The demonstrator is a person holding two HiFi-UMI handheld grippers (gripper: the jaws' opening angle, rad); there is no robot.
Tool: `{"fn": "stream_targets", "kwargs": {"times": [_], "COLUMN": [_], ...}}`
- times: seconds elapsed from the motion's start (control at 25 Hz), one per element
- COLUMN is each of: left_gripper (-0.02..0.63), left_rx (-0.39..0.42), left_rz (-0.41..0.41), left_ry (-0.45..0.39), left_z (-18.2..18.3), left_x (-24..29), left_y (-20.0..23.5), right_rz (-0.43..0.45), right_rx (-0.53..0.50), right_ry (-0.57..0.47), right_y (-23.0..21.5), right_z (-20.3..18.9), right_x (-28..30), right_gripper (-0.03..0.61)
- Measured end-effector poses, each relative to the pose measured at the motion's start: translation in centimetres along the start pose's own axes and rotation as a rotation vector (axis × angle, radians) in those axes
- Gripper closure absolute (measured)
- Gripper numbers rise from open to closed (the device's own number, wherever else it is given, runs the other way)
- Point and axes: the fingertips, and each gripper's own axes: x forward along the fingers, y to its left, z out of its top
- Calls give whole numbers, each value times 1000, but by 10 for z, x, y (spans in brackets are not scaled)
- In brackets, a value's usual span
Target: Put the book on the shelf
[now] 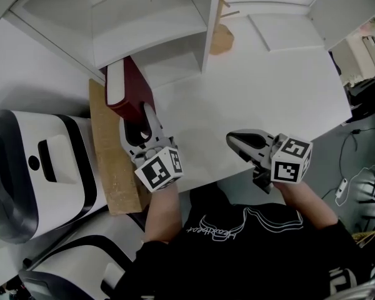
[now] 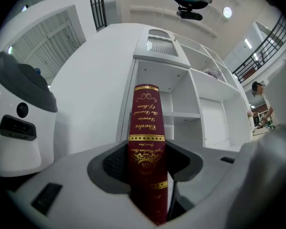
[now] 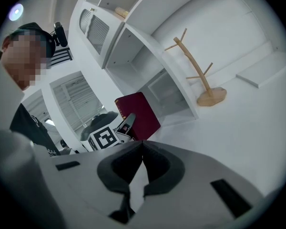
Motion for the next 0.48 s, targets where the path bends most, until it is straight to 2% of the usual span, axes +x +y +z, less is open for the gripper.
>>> {"fn": "stream_targets", "kwargs": {"times": [0.32, 0.48], "left_gripper": [405, 405], "left_rx": [-11, 20], "left_rz": [18, 8], "left_ry": [-45, -46], "left_z": [-2, -5], "left_x": [-2, -2], "left_y": [0, -2], "right_rz": [-12, -18], "right_rx": [3, 2], "right_ry": [7, 14], "right_y": [-3, -6], "right_z": [-11, -14], "right_x": [-5, -6], "right_gripper": [572, 572]}}
